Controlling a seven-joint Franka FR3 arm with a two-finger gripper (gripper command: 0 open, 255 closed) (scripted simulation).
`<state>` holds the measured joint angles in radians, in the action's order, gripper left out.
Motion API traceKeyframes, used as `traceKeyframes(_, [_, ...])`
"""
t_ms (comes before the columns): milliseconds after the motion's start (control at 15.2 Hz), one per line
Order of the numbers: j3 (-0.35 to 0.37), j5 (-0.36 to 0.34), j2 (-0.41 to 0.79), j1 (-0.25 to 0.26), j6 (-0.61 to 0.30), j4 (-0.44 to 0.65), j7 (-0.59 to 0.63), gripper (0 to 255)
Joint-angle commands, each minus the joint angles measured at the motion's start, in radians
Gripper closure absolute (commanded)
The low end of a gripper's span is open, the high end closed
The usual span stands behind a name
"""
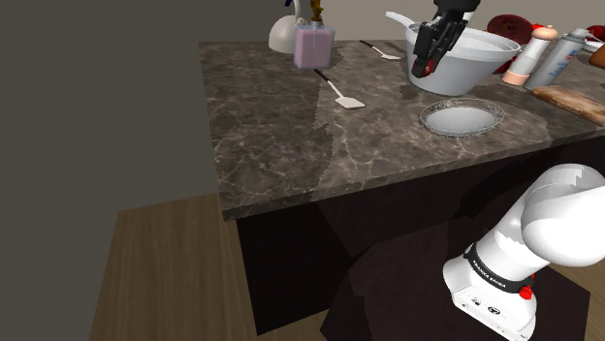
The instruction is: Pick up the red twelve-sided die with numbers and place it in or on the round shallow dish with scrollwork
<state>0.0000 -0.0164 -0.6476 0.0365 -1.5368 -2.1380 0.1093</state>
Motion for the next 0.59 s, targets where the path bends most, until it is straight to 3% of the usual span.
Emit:
traceKeyframes(0, [-0.023,-0.013,-0.064,-0.008,0.025,-0.039,-0.028,255])
traceKeyframes(528, [-0.134,-0.102,-0.286,-0.050,0.136,-0.143,-0.156,255])
